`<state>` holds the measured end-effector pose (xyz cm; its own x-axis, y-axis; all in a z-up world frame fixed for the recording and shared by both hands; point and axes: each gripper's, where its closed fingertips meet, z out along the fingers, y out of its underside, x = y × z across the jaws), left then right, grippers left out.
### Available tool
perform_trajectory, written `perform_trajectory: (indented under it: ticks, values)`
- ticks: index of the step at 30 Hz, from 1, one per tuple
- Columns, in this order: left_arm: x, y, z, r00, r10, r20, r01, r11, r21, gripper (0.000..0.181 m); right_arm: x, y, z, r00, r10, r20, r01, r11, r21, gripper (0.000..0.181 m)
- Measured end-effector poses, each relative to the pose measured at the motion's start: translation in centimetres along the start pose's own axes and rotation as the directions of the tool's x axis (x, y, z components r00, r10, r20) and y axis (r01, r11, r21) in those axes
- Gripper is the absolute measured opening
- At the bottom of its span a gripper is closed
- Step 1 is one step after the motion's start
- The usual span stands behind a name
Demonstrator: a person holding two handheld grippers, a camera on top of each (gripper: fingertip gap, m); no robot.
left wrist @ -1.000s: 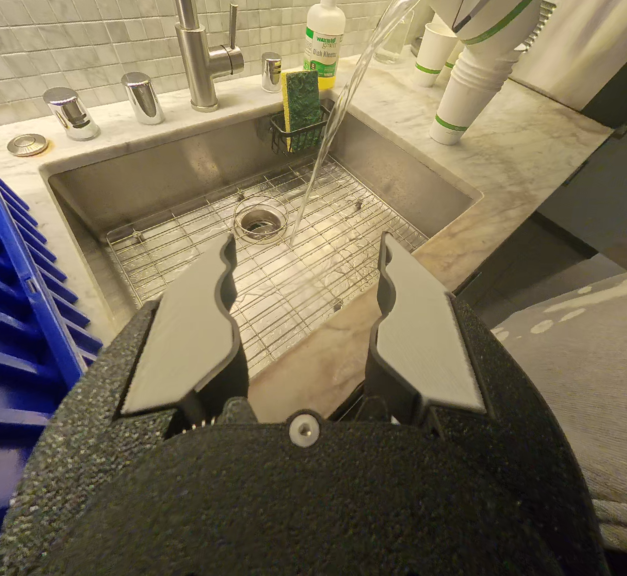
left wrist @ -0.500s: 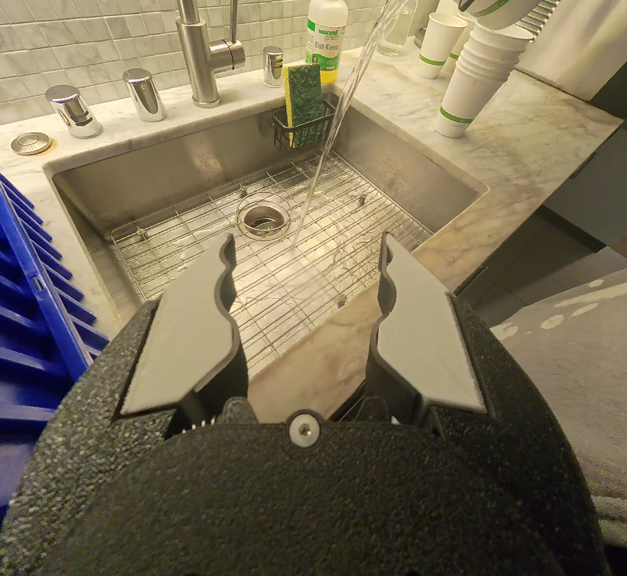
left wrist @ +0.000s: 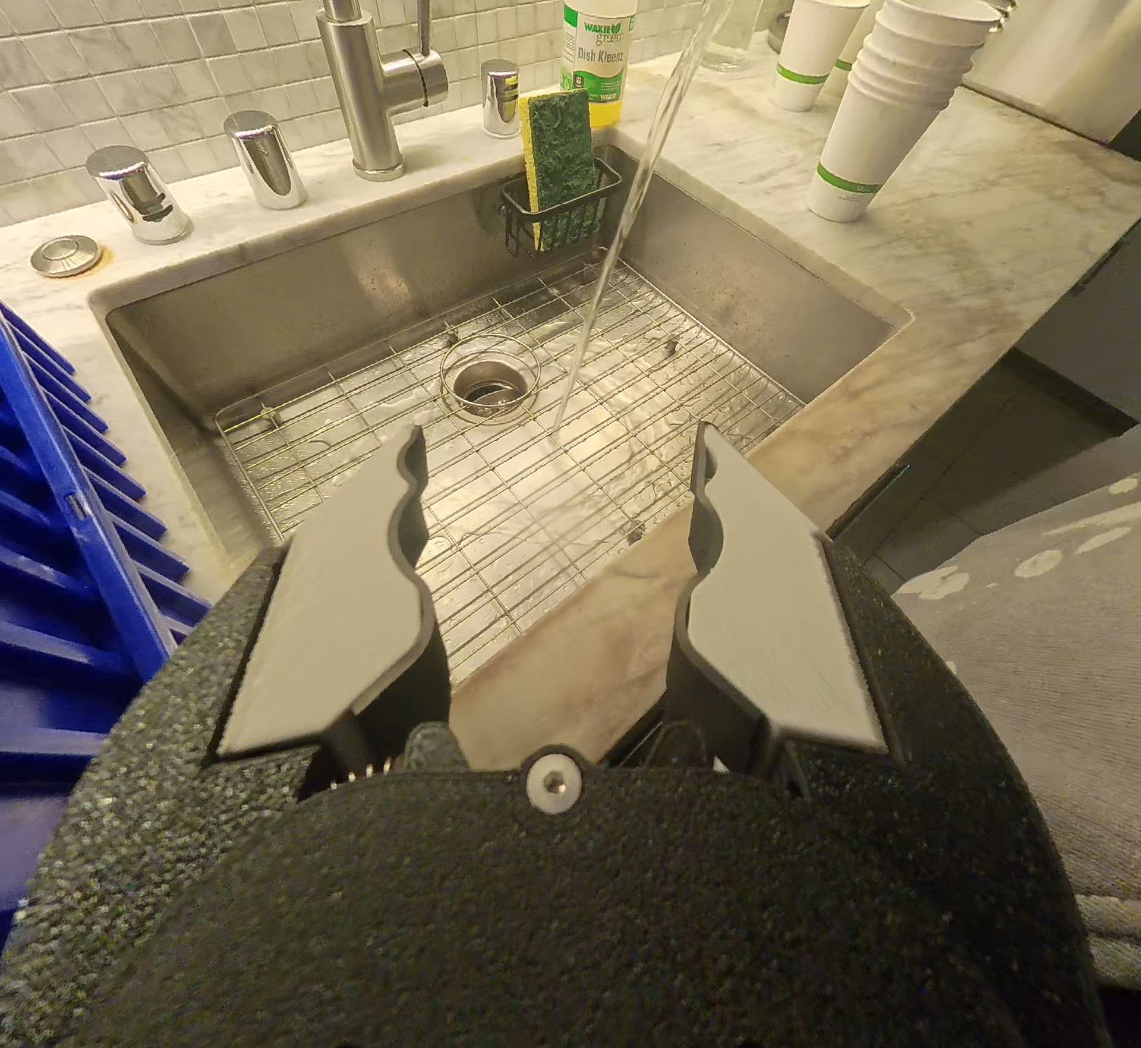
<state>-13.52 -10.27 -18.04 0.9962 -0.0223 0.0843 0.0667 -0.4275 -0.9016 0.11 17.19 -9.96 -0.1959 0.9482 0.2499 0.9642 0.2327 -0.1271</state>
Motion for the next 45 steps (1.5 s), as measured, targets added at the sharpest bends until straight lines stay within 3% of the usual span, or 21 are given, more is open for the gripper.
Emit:
perform_trajectory:
  ticks: [21,45]
  values:
    - [-0.2,0.3,0.0,1.0,-0.002,-0.005,0.002,1.0,0.001,0.086,0.1,1.7,-1.4,0.993,-0.111,0.048,0.119,0.971,-0.205,0.075]
    - [-0.2,0.3,0.1,1.0,0.009,-0.016,-0.008,1.0,0.006,0.086,0.0,2.8,-2.2,0.968,-0.231,0.093,0.249,0.885,-0.392,0.075]
